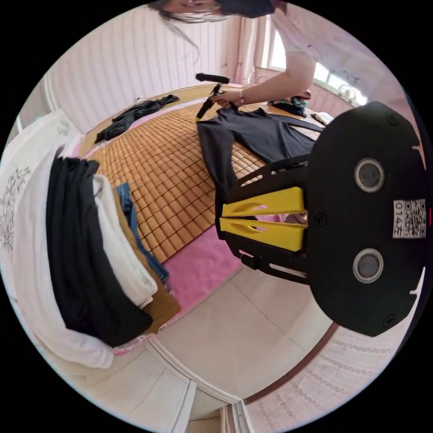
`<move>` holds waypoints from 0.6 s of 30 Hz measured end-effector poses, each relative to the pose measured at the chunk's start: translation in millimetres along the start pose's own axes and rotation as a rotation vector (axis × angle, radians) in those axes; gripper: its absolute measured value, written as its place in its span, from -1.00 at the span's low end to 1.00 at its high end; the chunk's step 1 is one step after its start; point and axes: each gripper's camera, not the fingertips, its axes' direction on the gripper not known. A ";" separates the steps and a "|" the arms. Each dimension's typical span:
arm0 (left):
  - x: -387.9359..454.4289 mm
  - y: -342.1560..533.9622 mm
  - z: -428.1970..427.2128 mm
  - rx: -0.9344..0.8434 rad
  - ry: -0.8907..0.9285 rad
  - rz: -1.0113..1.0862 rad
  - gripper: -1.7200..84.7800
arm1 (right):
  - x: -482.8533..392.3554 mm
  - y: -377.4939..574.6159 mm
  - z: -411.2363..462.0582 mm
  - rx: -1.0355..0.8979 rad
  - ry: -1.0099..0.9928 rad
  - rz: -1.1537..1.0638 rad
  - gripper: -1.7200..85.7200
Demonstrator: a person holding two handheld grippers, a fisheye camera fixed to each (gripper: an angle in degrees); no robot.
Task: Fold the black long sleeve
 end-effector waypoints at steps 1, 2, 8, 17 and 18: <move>-3.6 -5.0 3.2 0.010 -0.002 -0.002 -0.95 | 1.6 -2.0 6.6 -0.009 0.004 0.010 -0.97; -7.7 -11.9 10.4 0.015 -0.034 -0.011 -0.92 | 4.9 -6.1 19.6 -0.032 0.005 0.028 -0.97; 12.5 -7.4 57.0 -0.064 -0.051 0.031 -0.81 | 17.8 -12.7 61.9 -0.043 0.009 0.058 -0.97; 53.2 -8.5 105.6 -0.129 -0.143 0.210 -0.97 | 47.6 -23.6 116.1 -0.104 -0.009 0.071 -0.98; 60.6 -8.3 101.6 -0.091 -0.192 0.244 -0.98 | 55.5 -27.0 124.4 -0.126 -0.040 0.081 -0.98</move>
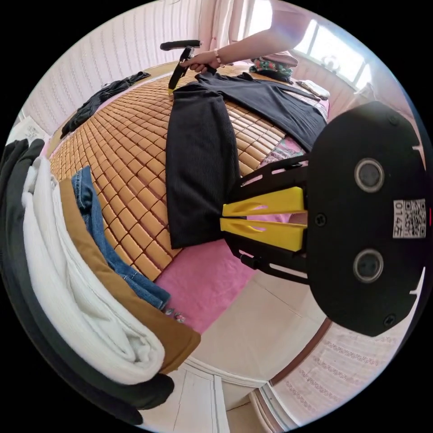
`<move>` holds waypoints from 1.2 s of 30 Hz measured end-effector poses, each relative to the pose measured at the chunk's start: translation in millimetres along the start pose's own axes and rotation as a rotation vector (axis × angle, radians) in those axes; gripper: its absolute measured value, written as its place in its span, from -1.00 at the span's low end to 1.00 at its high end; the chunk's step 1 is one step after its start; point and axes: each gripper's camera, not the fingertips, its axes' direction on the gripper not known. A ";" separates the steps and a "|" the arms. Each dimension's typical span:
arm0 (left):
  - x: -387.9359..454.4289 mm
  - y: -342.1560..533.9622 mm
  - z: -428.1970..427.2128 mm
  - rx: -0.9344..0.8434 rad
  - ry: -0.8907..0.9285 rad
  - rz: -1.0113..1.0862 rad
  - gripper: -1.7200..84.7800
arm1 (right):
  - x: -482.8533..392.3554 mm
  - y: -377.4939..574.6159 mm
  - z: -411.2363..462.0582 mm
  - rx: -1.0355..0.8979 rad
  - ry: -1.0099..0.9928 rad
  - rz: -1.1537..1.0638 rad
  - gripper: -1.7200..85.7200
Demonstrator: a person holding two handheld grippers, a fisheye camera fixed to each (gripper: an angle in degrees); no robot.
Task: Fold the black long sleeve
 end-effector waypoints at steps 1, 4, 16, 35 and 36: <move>3.1 -0.8 -2.2 0.016 -0.030 0.013 -0.98 | 4.0 -2.3 3.9 -0.010 -0.015 0.005 -0.98; 10.8 -7.4 8.0 0.008 -0.065 0.015 -0.97 | 20.0 -10.0 24.2 -0.035 -0.067 0.004 -0.98; 79.5 17.8 -20.0 0.055 0.056 0.061 -0.85 | 108.8 176.1 31.9 0.118 -0.077 0.162 -0.75; 500.9 57.8 147.3 -0.237 0.135 0.920 -0.83 | 144.4 487.8 220.8 -0.121 -0.208 0.809 -0.84; 514.6 62.1 159.5 -0.269 0.138 0.933 -0.83 | 145.4 490.0 227.4 -0.116 -0.241 0.793 -0.91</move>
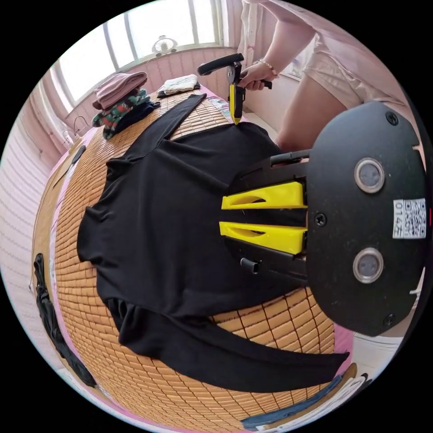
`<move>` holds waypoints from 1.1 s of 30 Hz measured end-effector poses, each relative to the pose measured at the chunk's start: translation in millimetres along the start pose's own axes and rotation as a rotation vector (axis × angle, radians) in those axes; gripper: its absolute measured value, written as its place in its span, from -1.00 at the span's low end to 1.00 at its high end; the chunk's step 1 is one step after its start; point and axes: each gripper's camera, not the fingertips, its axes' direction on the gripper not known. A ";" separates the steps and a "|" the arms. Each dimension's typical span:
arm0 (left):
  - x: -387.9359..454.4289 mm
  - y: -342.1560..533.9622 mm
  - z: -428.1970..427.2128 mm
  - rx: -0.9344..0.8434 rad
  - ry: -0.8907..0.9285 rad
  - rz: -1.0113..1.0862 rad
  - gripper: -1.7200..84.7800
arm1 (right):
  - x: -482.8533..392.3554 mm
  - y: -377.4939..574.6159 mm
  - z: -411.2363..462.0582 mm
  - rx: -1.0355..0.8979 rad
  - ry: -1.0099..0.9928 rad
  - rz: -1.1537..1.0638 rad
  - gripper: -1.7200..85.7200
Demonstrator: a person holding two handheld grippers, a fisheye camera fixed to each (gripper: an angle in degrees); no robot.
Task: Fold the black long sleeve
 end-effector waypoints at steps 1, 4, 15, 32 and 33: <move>3.8 -4.6 5.1 -0.007 0.005 0.005 -0.83 | 2.6 1.4 1.4 0.014 0.006 0.004 -0.94; 19.3 -23.9 21.5 -0.025 -0.009 0.035 -0.83 | 28.0 11.3 16.1 0.042 -0.002 0.086 -0.96; 33.7 -61.3 61.4 -0.085 -0.033 0.044 -0.86 | 36.8 3.1 78.9 0.068 -0.083 0.062 -0.75; 52.2 -86.2 89.8 -0.051 -0.005 0.030 -0.84 | 41.9 -33.1 131.5 -0.004 -0.024 0.041 -0.96; 53.6 -86.8 91.4 -0.047 -0.006 0.029 -0.84 | 41.7 -35.5 134.3 -0.002 -0.037 0.035 -0.95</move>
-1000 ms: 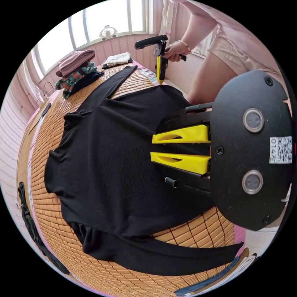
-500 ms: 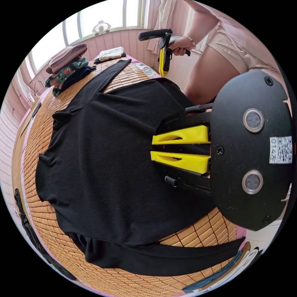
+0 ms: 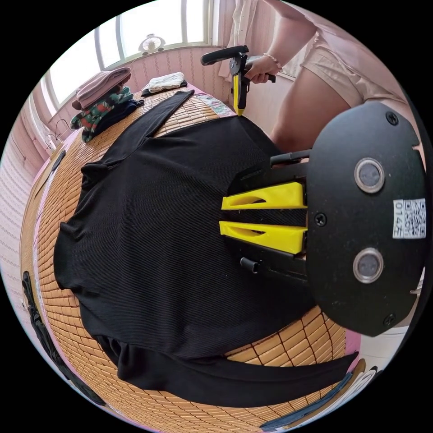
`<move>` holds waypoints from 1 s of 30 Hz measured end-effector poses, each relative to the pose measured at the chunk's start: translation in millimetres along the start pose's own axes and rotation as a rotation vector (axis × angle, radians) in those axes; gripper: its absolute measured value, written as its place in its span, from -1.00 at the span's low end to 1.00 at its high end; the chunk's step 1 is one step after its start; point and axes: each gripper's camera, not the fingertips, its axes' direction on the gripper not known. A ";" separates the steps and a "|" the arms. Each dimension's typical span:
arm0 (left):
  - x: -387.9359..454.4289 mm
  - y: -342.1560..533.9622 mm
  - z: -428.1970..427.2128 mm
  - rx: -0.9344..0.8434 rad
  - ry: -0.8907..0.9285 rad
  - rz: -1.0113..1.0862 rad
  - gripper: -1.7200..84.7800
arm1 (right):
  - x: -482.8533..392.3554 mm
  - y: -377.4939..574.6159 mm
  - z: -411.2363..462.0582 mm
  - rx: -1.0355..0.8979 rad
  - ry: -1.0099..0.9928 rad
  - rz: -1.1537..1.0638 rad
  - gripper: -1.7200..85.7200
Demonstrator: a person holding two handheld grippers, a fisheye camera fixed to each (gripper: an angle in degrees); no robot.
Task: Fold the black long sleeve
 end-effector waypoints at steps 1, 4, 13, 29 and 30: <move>0.7 -0.4 0.7 -0.001 0.000 0.000 -0.84 | -0.8 -0.2 0.8 0.006 0.010 -0.004 -0.95; 5.6 0.1 0.0 -0.004 -0.009 0.000 -0.84 | -0.3 2.4 9.7 -0.005 0.030 -0.025 -0.86; 38.5 0.4 15.5 -0.060 -0.034 0.090 -0.83 | -12.5 -16.3 50.0 -0.099 0.016 -0.069 -0.91; 169.0 -24.9 87.0 -0.117 0.076 0.393 -0.88 | 3.0 -22.9 54.9 -0.103 -0.003 -0.017 -0.95; 173.3 -23.4 89.6 -0.115 0.074 0.417 -0.91 | 3.7 -22.7 55.2 -0.104 -0.002 -0.017 -0.95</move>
